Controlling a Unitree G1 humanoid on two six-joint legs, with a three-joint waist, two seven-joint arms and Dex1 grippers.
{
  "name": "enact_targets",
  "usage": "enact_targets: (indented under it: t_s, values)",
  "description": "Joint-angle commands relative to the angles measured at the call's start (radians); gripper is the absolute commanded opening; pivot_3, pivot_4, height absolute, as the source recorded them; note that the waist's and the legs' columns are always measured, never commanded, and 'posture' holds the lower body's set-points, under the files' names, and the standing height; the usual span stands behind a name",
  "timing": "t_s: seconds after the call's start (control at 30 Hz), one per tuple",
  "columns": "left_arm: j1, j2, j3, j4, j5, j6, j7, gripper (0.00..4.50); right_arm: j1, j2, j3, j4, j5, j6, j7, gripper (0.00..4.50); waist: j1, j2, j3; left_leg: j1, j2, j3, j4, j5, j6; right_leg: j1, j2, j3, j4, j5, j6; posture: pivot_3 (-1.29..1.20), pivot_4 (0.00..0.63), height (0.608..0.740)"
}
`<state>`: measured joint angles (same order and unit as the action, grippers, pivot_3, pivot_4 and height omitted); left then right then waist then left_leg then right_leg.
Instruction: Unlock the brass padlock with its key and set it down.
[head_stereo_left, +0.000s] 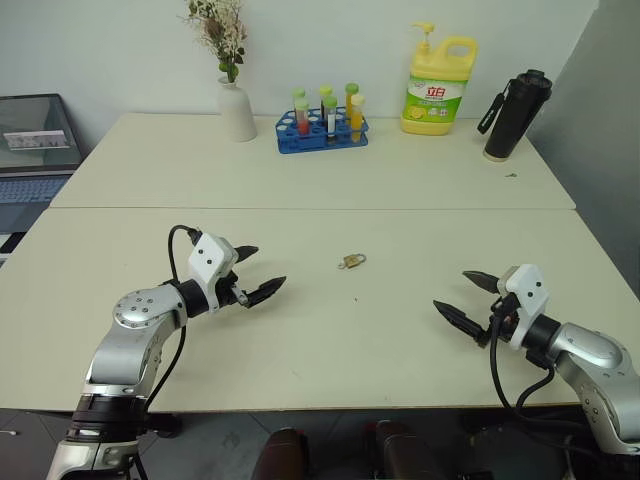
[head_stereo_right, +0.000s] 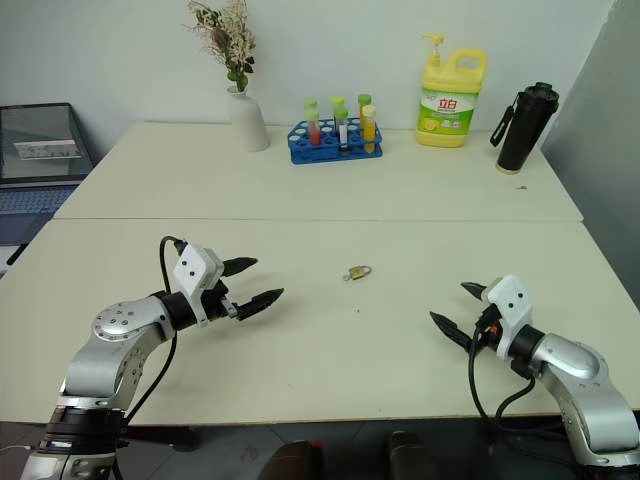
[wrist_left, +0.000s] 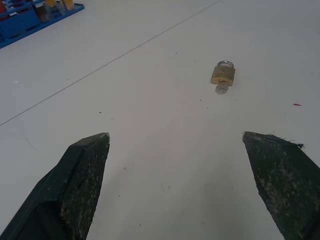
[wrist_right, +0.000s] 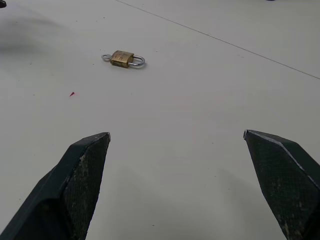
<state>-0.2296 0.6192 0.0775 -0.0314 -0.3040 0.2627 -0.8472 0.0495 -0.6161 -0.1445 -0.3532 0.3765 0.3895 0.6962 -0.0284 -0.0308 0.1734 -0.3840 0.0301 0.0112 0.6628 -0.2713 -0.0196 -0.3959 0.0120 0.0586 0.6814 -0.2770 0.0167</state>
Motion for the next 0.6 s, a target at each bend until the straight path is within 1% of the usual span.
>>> enact_targets:
  t_s: [0.03, 0.13, 0.33, 0.4, 0.47, 0.53, 0.6]
  values:
    - [-0.011, 0.0, 0.002, -0.034, -0.01, -0.021, -0.013, 4.47, -0.012, -0.004, -0.014, -0.048, 0.014, 0.005, -0.005, 4.5, 0.0, 0.0, 0.0, 0.0, 0.0, 0.0, 0.0, 0.0, 0.0, 0.0, 0.0, 0.0, 0.0, 0.0, 0.0, 0.0, 0.15, 0.74]
    - [-0.01, 0.003, 0.002, -0.033, 0.003, -0.019, -0.001, 4.47, -0.009, -0.007, -0.013, -0.053, 0.013, 0.009, -0.002, 4.5, 0.0, 0.0, 0.0, 0.0, 0.0, 0.0, 0.0, 0.0, 0.0, 0.0, 0.0, 0.0, 0.0, 0.0, 0.0, 0.0, 0.15, 0.74]
    - [-0.032, 0.014, -0.005, -0.03, 0.019, 0.056, 0.032, 4.47, -0.013, -0.011, -0.008, -0.067, 0.011, 0.023, -0.003, 4.5, 0.0, 0.0, 0.0, 0.0, 0.0, 0.0, 0.0, 0.0, 0.0, 0.0, 0.0, 0.0, 0.0, 0.0, 0.001, 0.0, 0.15, 0.74]
    - [-0.058, -0.001, 0.026, -0.014, -0.001, 0.038, 0.041, 4.47, -0.022, -0.013, -0.009, -0.076, 0.015, 0.035, -0.005, 4.5, 0.0, 0.0, 0.0, 0.0, 0.0, 0.0, 0.0, 0.0, 0.0, 0.0, 0.0, 0.0, 0.0, 0.0, 0.001, 0.0, 0.15, 0.74]
    - [-0.083, -0.017, 0.085, 0.001, -0.066, 0.02, 0.026, 4.47, -0.037, -0.015, -0.006, -0.089, 0.025, 0.05, 0.0, 4.5, 0.0, 0.0, 0.0, 0.0, 0.0, 0.0, 0.0, 0.0, 0.0, 0.0, 0.0, 0.0, 0.0, 0.0, 0.001, 0.0, 0.15, 0.74]
    - [-0.073, 0.029, 0.069, -0.023, -0.067, 0.003, -0.05, 4.47, -0.073, -0.021, 0.006, -0.103, 0.035, 0.068, 0.012, 4.5, -0.002, 0.0, 0.0, 0.0, 0.0, -0.001, 0.0, 0.0, 0.0, 0.0, 0.0, -0.001, 0.0, 0.0, 0.001, 0.0, 0.15, 0.74]
    - [-0.065, 0.058, 0.055, -0.042, -0.068, 0.0, -0.092, 4.47, -0.101, -0.032, 0.026, -0.111, 0.035, 0.087, 0.024, 4.5, -0.006, 0.0, 0.0, 0.0, 0.0, 0.0, 0.0, 0.0, 0.0, 0.0, 0.0, 0.0, 0.0, 0.0, 0.0, 0.0, 0.15, 0.74]
